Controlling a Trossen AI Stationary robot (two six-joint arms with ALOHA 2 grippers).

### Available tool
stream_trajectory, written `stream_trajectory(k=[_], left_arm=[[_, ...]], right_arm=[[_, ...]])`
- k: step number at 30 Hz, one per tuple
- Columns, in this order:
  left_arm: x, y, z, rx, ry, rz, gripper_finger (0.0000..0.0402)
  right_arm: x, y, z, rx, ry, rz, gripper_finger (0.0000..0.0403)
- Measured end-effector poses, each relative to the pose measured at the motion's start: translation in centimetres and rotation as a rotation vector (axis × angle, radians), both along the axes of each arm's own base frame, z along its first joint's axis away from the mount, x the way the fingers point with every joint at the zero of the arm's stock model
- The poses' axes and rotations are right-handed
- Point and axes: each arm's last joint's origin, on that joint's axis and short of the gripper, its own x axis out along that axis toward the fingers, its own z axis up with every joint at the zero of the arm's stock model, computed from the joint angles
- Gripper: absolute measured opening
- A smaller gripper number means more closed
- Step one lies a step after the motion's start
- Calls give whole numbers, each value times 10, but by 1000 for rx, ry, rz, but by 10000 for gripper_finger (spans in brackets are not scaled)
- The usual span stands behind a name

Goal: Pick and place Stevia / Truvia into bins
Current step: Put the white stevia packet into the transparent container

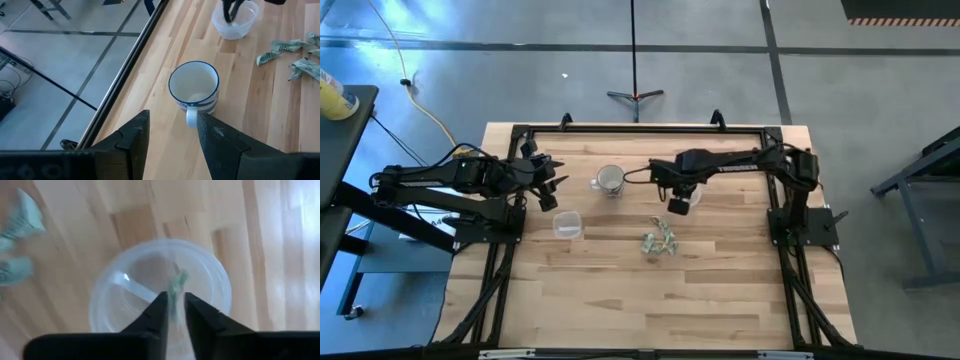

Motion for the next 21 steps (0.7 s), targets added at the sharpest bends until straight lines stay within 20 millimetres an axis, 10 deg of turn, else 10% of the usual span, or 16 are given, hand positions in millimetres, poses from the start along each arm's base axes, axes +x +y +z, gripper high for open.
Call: stream_trajectory(k=[6, 11, 21], left_arm=[[0, 0, 0, 0, 0, 0, 200], [0, 0, 0, 0, 0, 0, 200], [0, 0, 0, 0, 0, 0, 200]], right_arm=[[2, 3, -1, -19, 20, 82, 162], [30, 43, 14, 75, -188, 377, 234], [48, 69, -22, 133, -210, 232, 228]])
